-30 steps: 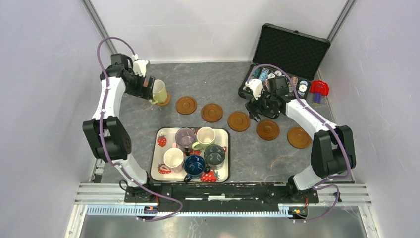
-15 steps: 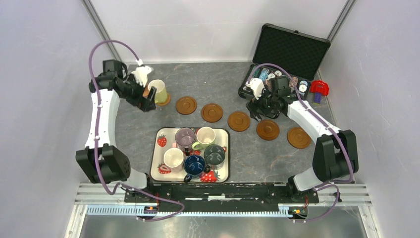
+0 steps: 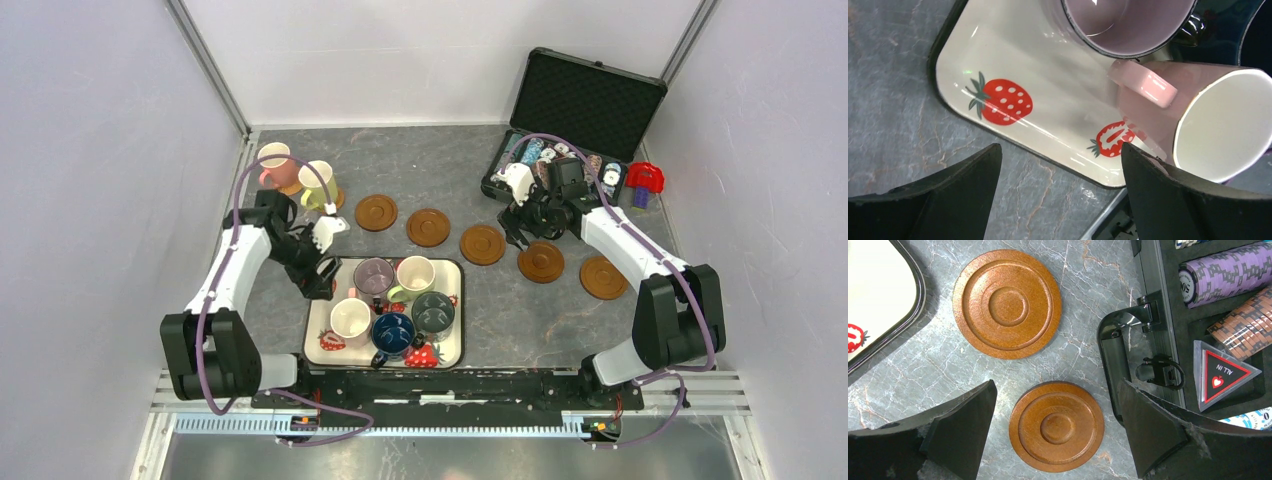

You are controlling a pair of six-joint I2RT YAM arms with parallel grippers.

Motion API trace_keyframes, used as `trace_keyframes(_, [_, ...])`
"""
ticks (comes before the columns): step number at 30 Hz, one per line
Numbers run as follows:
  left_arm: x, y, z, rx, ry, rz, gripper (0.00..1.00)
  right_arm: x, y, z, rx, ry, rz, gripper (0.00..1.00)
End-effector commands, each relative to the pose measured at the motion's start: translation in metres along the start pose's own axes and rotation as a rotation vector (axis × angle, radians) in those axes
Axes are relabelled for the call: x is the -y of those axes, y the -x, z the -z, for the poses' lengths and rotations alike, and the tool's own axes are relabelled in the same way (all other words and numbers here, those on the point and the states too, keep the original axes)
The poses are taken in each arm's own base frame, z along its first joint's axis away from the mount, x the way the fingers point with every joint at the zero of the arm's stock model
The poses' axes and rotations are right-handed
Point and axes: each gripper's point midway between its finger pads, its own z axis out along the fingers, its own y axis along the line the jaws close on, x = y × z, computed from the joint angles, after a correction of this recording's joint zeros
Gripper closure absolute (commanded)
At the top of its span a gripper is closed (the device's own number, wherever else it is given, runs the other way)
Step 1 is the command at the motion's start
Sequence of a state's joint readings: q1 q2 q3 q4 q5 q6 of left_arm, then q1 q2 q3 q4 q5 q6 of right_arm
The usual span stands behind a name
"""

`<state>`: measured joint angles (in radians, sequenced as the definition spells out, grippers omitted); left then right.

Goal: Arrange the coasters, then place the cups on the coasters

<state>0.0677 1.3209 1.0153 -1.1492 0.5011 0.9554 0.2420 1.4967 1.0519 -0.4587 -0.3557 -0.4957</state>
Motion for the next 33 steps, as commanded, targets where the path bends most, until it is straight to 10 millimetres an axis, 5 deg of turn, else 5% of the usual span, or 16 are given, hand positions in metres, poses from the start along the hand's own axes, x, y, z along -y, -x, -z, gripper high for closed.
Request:
trace_keyframes(1, [-0.008, 0.019, -0.014, 0.083, 0.025, -0.152, 0.06, 0.001, 0.010, 0.007, 0.034, -0.015, 0.022, 0.02])
trace_keyframes(11, [0.009, 0.032, -0.034, 0.099, -0.046, -0.220, 0.09, 0.002, 0.009, 0.007, 0.033, -0.022, 0.017, 0.02])
trace_keyframes(33, [0.063, -0.016, -0.019, -0.007, -0.221, -0.500, 0.07, 0.002, 0.010, 0.005, 0.039, -0.018, 0.002, 0.02])
